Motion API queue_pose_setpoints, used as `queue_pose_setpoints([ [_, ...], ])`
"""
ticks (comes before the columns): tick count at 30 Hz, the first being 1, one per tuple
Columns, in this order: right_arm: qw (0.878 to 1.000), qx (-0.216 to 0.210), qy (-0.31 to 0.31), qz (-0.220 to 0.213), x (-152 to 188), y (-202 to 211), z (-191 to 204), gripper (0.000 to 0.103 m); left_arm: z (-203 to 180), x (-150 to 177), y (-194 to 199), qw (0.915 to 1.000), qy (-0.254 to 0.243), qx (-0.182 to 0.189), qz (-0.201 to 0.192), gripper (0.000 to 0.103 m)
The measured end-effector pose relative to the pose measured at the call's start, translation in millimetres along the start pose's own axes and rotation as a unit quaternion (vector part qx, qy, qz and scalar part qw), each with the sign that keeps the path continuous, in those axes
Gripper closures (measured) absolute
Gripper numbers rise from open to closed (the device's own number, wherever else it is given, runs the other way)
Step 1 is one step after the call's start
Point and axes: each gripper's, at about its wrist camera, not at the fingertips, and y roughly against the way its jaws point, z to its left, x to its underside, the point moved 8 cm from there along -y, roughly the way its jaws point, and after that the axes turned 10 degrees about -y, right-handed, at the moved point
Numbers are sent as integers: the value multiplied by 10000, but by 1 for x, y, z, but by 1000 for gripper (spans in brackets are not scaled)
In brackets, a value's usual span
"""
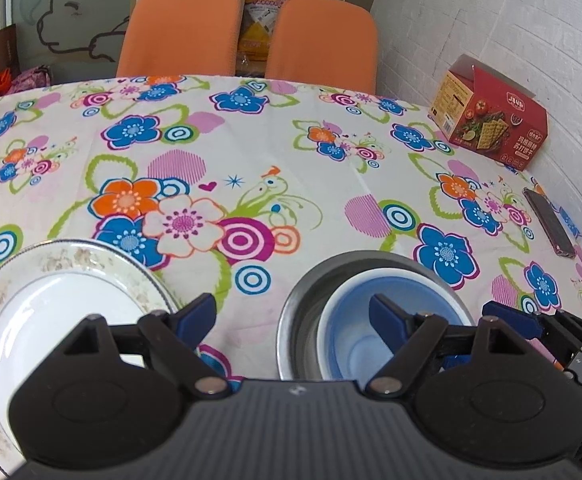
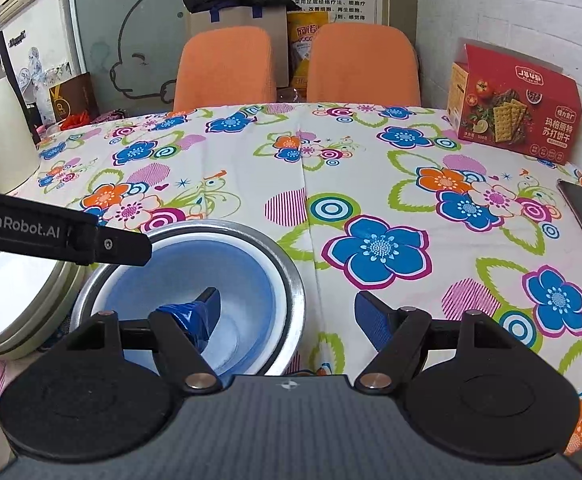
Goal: Organize plates and bowls
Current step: 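Grasp the steel bowl rim with the left tool and lift the nested bowls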
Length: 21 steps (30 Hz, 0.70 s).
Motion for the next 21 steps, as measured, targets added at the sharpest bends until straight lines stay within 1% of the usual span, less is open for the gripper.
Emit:
queue_pose_setpoints([
  [6,9998,-13,-40,193,7,-13,0,43,-3,3,-9,9999,-124,-26,86,21],
  [7,9997,1,-42,234,8,-15,-1,43,-3,3,-10,9999,-135,-48,91,19],
  [8,9996,3,-53,270,10,-17,0,43,-3,4,-11,9998,-138,-73,88,6],
  [9,9995,-9,-81,289,11,-19,-1,43,-3,4,-11,9999,-133,-103,31,2],
  [12,9992,-33,-183,358,14,-23,-2,42,-6,3,-11,9996,-250,-155,-55,1],
  [13,9993,-38,-172,323,14,-23,-2,42,-8,2,-12,9994,-288,-160,-52,1],
  [21,9997,11,-191,138,14,-25,-1,40,-10,10,-28,9988,-421,-184,171,1],
])
